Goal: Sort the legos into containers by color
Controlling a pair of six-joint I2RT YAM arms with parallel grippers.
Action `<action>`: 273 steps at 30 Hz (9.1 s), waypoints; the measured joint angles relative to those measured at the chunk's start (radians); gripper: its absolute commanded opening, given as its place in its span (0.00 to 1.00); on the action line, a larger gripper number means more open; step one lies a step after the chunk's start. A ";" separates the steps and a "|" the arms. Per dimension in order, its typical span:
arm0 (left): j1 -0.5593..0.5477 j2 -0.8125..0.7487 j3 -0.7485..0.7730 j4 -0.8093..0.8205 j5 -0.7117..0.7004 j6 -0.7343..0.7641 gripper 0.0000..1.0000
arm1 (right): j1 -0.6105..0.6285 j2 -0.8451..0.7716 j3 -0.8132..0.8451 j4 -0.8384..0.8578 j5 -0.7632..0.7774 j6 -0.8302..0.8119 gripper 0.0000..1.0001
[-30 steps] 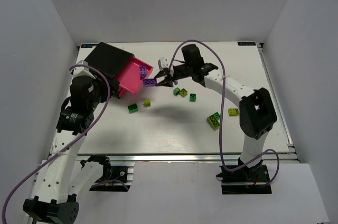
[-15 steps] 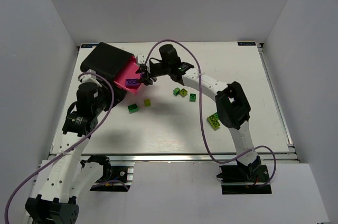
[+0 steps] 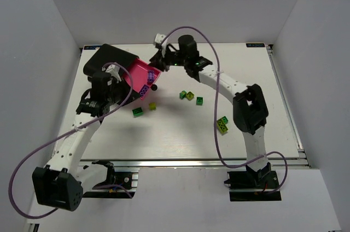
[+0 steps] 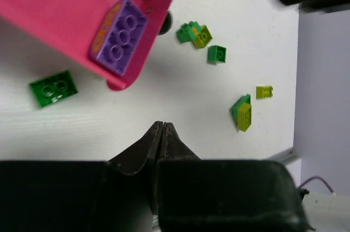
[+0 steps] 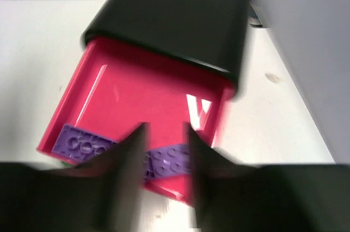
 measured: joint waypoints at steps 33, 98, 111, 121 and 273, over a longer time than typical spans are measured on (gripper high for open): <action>-0.351 0.719 0.482 -0.122 -0.547 0.438 0.72 | -0.344 -0.502 -0.603 0.002 0.227 0.197 0.00; -0.150 0.850 0.674 -0.122 -0.959 0.404 0.24 | -0.423 -0.484 -0.597 -0.008 0.139 0.211 0.00; -0.142 0.718 0.609 -0.181 -0.743 0.101 0.75 | -0.345 -0.237 -0.404 -0.097 -0.192 -0.111 0.49; -0.132 0.690 0.496 -0.176 -0.843 -0.253 0.66 | -0.240 -0.076 -0.270 -0.076 -0.229 -0.066 0.49; -0.187 0.762 0.689 -0.175 -0.795 0.370 0.26 | -0.367 -0.239 -0.500 -0.431 -0.026 -0.347 0.75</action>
